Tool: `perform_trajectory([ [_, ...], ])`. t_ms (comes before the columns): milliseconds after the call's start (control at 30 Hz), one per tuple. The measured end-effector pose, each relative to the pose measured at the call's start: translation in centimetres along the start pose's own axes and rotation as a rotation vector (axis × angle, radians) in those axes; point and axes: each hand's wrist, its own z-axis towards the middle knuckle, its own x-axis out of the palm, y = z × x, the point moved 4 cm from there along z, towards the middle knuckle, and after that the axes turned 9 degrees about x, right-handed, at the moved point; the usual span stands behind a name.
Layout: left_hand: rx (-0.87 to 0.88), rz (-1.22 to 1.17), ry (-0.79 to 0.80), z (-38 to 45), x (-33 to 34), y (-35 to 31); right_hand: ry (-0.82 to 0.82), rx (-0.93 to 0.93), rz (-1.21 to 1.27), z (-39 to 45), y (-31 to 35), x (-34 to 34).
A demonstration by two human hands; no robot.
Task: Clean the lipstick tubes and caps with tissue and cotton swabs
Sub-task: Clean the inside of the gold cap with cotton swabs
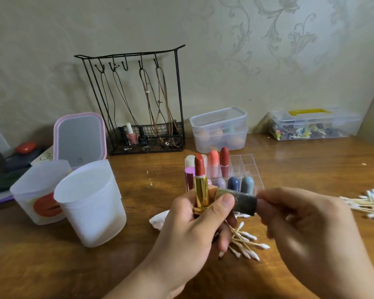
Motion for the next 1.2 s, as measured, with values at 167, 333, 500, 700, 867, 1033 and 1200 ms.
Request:
perform_trajectory([
  [167,0.093,0.155,0.002,0.4,-0.5,-0.4,0.49,0.644,0.783,0.0,-0.9,2.1],
  [333,0.036,0.103,0.01,0.5,-0.7,-0.3,0.595,0.819,1.082,-0.1,-0.7,2.4],
  [500,0.003,0.069,-0.022,0.6,-1.0,-0.4,0.581,0.82,1.168,0.1,-0.6,2.0],
  [700,-0.006,0.051,-0.077,0.7,-1.4,-0.4,0.535,0.824,1.196,0.5,-1.6,1.7],
  [867,-0.039,-0.087,-0.121,0.8,-1.5,-0.6,0.479,0.761,1.092,0.6,-1.1,1.7],
  [1033,-0.061,-0.081,-0.151,0.8,-1.6,-0.4,0.313,0.477,0.965,0.6,-0.4,0.9],
  [1200,-0.091,-0.119,-0.124,0.8,-1.6,-0.4,0.052,0.083,0.499,-0.2,0.2,0.5],
])
